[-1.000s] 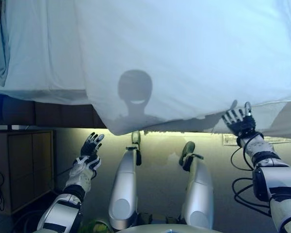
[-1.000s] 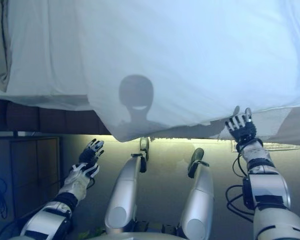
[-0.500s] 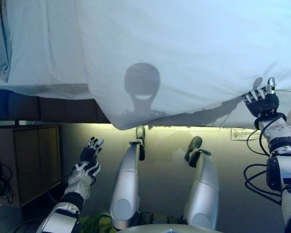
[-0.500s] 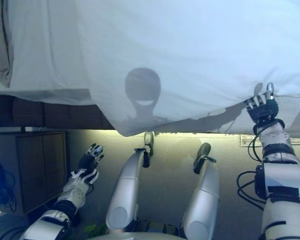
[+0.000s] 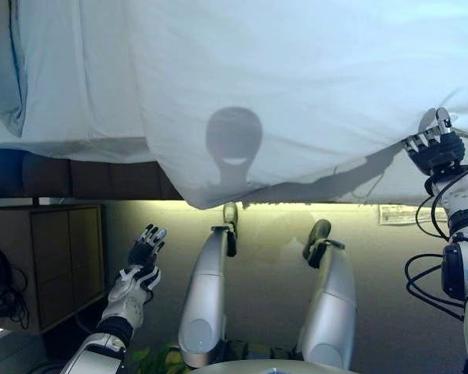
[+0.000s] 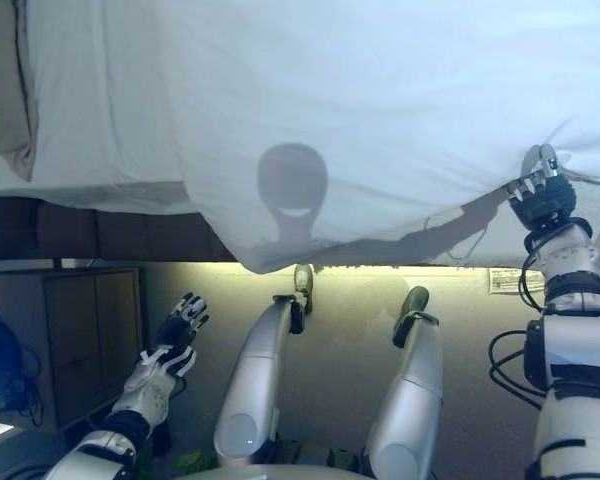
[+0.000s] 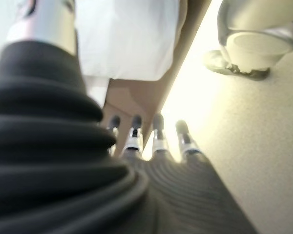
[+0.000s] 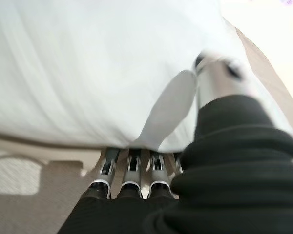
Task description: Make the bed neatly
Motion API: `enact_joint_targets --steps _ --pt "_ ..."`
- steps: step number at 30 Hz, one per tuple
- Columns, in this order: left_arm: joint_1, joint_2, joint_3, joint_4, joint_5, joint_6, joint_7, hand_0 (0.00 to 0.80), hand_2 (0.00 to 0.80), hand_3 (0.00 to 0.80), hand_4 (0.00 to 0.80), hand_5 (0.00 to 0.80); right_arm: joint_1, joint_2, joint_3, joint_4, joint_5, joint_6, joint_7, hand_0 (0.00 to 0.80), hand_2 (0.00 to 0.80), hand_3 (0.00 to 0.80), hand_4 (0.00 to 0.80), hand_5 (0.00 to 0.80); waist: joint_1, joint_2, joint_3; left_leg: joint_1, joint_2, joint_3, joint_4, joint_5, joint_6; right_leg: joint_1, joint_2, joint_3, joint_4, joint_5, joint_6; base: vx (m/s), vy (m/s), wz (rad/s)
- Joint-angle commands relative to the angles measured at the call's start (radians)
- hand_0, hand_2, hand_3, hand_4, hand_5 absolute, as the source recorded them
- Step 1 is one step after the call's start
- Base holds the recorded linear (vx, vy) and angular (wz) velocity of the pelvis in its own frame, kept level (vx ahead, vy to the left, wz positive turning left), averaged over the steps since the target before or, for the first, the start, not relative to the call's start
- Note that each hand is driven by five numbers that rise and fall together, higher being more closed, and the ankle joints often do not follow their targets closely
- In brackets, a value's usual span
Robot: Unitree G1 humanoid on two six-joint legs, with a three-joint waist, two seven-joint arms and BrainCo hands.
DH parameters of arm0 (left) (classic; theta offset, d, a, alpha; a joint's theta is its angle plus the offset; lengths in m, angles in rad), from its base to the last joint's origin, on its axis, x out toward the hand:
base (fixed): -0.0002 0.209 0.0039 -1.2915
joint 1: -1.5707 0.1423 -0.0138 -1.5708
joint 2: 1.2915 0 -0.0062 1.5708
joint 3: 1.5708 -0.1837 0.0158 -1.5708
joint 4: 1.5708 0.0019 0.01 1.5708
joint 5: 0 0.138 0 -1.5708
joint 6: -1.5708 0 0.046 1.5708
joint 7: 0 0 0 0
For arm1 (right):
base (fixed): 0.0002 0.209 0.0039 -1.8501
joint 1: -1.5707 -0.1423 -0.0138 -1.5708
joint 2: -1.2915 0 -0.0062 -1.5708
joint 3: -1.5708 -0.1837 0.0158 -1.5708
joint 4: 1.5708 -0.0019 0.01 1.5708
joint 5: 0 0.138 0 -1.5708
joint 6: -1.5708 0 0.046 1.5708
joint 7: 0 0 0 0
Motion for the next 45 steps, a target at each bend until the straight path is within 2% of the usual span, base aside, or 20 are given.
enact_joint_targets --steps 1,7,16,22,23,24,26,29,33,37,45 --pt "0.059 0.036 0.000 -0.009 -0.049 -0.034 -0.012 0.000 0.000 0.000 0.000 0.000 -0.088 -0.109 0.013 -0.101 -0.012 -0.092 0.009 0.800 0.800 0.800 0.800 0.800 -0.006 0.016 -0.004 0.041 0.000 -0.028 -0.046 -0.011 0.006 0.023 -0.019 0.000 0.048 -0.001 0.016 0.000 0.000 0.00" --pt "0.067 0.034 0.003 -0.010 -0.055 -0.034 -0.015 0.000 0.000 0.000 0.000 0.000 -0.088 -0.117 0.005 -0.093 -0.019 -0.092 -0.001 0.800 0.800 0.800 0.800 0.800 -0.009 0.020 -0.005 0.061 0.000 -0.026 -0.056 -0.007 0.003 0.039 -0.017 0.001 0.043 -0.003 0.014 -0.010 0.003 0.00" --pt "0.086 0.037 0.016 -0.007 -0.055 -0.050 -0.050 0.000 0.000 0.000 0.000 0.000 -0.043 -0.107 -0.016 -0.080 -0.015 -0.070 0.010 0.800 0.800 0.800 0.800 0.800 -0.011 0.001 -0.007 0.153 0.011 -0.023 -0.111 0.011 -0.007 0.140 -0.009 -0.014 -0.044 0.021 0.019 -0.005 0.001 -0.02" --pt "0.064 0.065 0.005 -0.088 -0.063 -0.099 -0.082 0.000 0.000 0.000 0.000 0.000 0.017 -0.089 -0.046 -0.073 -0.003 -0.057 0.049 0.800 0.800 0.800 0.800 0.800 -0.010 -0.024 -0.040 0.239 0.016 -0.014 -0.195 0.036 -0.015 0.239 0.003 -0.038 -0.158 0.058 0.038 -0.004 -0.012 -0.04" --pt "0.053 0.081 -0.005 -0.117 -0.065 -0.094 -0.075 0.000 0.000 0.000 0.000 0.000 0.029 -0.082 -0.047 -0.075 0.005 -0.055 0.052 0.800 0.800 0.800 0.800 0.800 -0.010 -0.030 -0.046 0.253 0.018 -0.007 -0.220 0.066 -0.011 0.255 0.009 -0.049 -0.188 0.087 0.032 -0.066 -0.032 -0.02" --pt "0.044 0.092 -0.015 -0.142 -0.063 -0.090 -0.070 0.000 0.000 0.000 0.000 0.000 0.038 -0.075 -0.048 -0.078 0.012 -0.050 0.053 0.800 0.800 0.800 0.800 0.800 -0.010 -0.037 -0.056 0.276 0.019 -0.005 -0.240 0.071 -0.014 0.279 0.015 -0.053 -0.211 0.092 0.035 -0.045 -0.040 0.00" --pt "0.029 0.109 -0.033 -0.166 -0.030 -0.060 -0.050 0.000 0.000 0.000 0.000 0.000 0.045 -0.063 -0.047 -0.077 0.019 -0.043 0.054 0.800 0.800 0.800 0.800 0.800 -0.010 -0.046 -0.068 0.310 0.022 0.000 -0.270 0.078 -0.017 0.317 0.021 -0.060 -0.249 0.101 0.040 0.032 -0.041 -0.01" --pt "-0.010 0.131 -0.066 -0.212 -0.054 -0.012 -0.090 0.000 0.000 0.000 0.000 0.000 0.046 -0.048 -0.034 -0.076 0.032 -0.029 0.055 0.800 0.800 0.800 0.800 0.800 -0.014 -0.060 -0.093 0.363 0.030 0.006 -0.320 0.094 -0.024 0.381 0.029 -0.077 -0.312 0.117 0.042 0.034 -0.033 -0.04" --pt "-0.040 0.152 -0.110 -0.253 -0.072 0.111 -0.153 0.000 0.000 0.000 0.000 0.000 0.056 -0.039 -0.024 -0.064 0.030 0.002 0.066 0.800 0.800 0.800 0.800 0.800 -0.019 -0.066 -0.120 0.425 0.040 0.014 -0.373 0.109 -0.031 0.453 0.038 -0.090 -0.382 0.135 0.044 0.057 -0.018 -0.01" --pt "-0.100 0.181 -0.168 -0.261 -0.064 0.223 -0.157 0.000 0.000 0.000 0.000 0.000 0.047 -0.021 0.011 -0.047 0.035 0.033 0.055 0.800 0.800 0.800 0.800 0.800 -0.029 -0.067 -0.153 0.490 0.048 0.025 -0.457 0.138 -0.039 0.523 0.050 -0.098 -0.464 0.158 0.052 0.084 -0.010 -0.03" --pt "-0.236 0.225 -0.258 -0.311 -0.089 0.463 -0.257 0.000 0.000 0.000 0.000 0.000 0.075 0.034 0.058 -0.059 0.054 0.015 0.029 0.800 0.800 0.800 0.800 0.800 -0.051 -0.070 -0.205 0.590 0.057 0.043 -0.602 0.186 -0.051 0.638 0.070 -0.110 -0.604 0.199 0.065 0.061 -0.022 -0.01"
